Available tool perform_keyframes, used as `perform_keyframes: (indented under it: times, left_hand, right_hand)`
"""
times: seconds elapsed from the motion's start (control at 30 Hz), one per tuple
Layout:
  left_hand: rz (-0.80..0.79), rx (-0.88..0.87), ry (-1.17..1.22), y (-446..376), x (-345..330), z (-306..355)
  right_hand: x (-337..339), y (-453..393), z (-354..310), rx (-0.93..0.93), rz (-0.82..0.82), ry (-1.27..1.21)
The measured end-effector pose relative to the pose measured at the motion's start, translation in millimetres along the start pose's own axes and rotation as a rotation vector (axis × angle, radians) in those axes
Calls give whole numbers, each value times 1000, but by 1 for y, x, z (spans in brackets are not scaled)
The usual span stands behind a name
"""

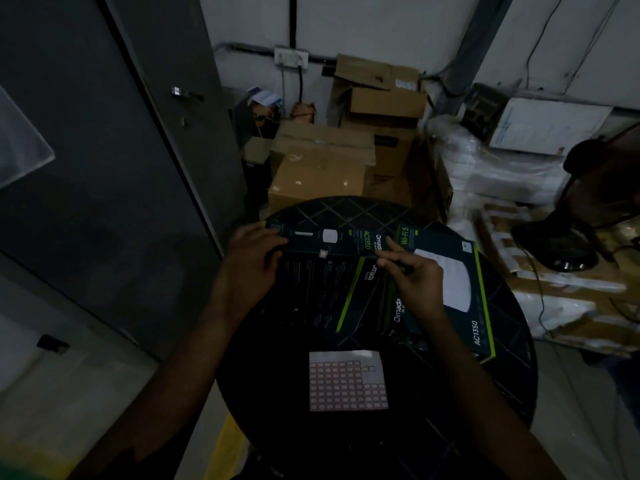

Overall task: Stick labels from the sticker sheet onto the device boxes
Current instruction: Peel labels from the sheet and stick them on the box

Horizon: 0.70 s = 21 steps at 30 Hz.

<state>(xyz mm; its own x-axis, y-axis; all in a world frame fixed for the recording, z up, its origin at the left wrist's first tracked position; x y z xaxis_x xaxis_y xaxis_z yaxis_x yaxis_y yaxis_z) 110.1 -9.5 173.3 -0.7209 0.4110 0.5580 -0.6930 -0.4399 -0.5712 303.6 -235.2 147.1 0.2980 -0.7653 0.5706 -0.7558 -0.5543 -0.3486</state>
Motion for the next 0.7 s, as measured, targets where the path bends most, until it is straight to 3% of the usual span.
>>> perform_keyframes:
  times: [0.07,0.17,0.3,0.43,0.53,0.7]
  left_hand:
    - [-194,-33,-248,-15,-26,36]
    - [-478,-118,-280,-33,-81,78]
    - [-701,-80,-338,-39,-134,70]
    - [-693,-89,-346,-42,-134,63]
    - [-707,-97,-219,-43,-112,62]
    - [-519,37,386,-52,-25,50]
  right_hand:
    - [-1,2,-5,34,1,58]
    - [-2,9,-9,64,16,108]
    - [-9,20,-5,53,-57,-19]
    - [-14,35,24,-189,-61,-299]
    - [-25,44,42,-169,-161,-83]
    - [-55,37,36,-37,-437,226]
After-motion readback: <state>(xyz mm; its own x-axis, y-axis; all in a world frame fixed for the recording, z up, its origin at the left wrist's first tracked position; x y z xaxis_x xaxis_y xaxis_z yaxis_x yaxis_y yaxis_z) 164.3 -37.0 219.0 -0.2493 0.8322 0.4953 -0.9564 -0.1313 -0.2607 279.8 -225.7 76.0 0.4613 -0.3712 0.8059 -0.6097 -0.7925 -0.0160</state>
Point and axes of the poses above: each hand's wrist, its own y-axis away from the middle knuckle, its own x-axis out of the back of the hand, z = x × y, the point moved 9 cm from there along -y, towards the middle knuckle, and after that the axes turned 15 degrees about y, right-handed, at the moved point
